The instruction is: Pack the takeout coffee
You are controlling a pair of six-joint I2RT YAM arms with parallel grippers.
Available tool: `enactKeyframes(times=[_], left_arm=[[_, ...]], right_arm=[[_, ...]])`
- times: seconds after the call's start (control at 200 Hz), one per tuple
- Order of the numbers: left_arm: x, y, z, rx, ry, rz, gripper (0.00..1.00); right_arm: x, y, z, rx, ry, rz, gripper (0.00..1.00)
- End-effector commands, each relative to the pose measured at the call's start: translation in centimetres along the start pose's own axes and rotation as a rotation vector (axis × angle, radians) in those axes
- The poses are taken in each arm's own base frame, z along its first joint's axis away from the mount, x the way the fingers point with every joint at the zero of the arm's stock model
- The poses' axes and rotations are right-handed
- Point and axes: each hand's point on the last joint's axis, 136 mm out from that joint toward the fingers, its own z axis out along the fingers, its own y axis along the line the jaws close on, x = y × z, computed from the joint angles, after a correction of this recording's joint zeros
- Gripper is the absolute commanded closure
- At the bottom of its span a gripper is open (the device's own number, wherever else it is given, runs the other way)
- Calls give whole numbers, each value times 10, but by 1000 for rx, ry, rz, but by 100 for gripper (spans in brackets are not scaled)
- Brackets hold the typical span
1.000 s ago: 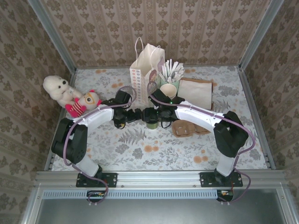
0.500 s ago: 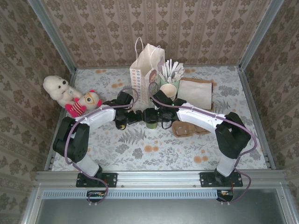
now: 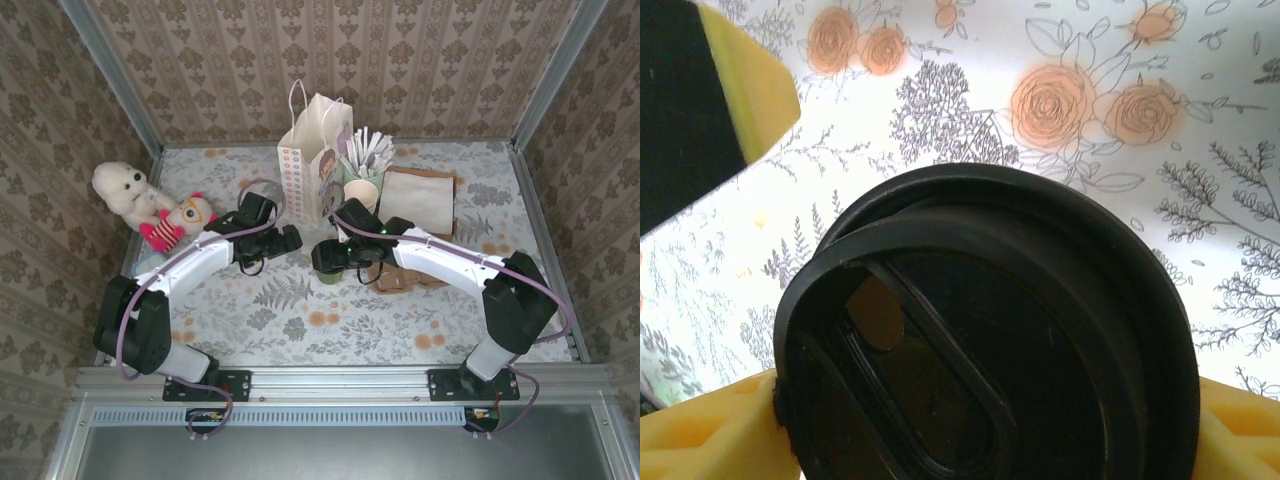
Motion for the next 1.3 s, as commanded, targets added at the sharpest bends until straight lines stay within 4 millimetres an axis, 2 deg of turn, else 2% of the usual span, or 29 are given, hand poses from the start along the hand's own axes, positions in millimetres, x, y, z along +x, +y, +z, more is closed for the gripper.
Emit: enactKeyframes(times=[0.0,0.09,0.265,0.34,0.435,0.455,0.65,0.805,1.02,1.16,1.295], left_arm=[[0,8,1,-23,-4,-20,0],[1,5,3,-10,3,-17,0],[4,-4,9,24,35,2,0],[7,-5,12,10,50,12,0],[10,-10,15,7,62,30,0],[11,-11,15,7,64,33,0],[10,-18,20,15,63,32,0],[4,-21,19,14,43,36,0],[1,-15,13,-14,20,32,0],[-2,-12,7,-23,-10,26,0],[-8,-11,1,-15,-54,23,0]], right_arm=[[16,3,-8,-39,39,-35,30],[21,-2,-14,-27,44,-38,30],[45,-8,-22,-52,88,-55,30],[67,-20,-27,-32,140,-43,30],[84,-40,-33,30,162,-3,30],[83,-40,-42,24,141,1,30],[89,-58,-73,15,83,91,30],[62,-51,-101,-43,-8,125,30],[11,-67,-139,-77,-130,214,30],[-9,-112,-157,46,-188,304,30],[-25,-168,-180,169,-277,402,30]])
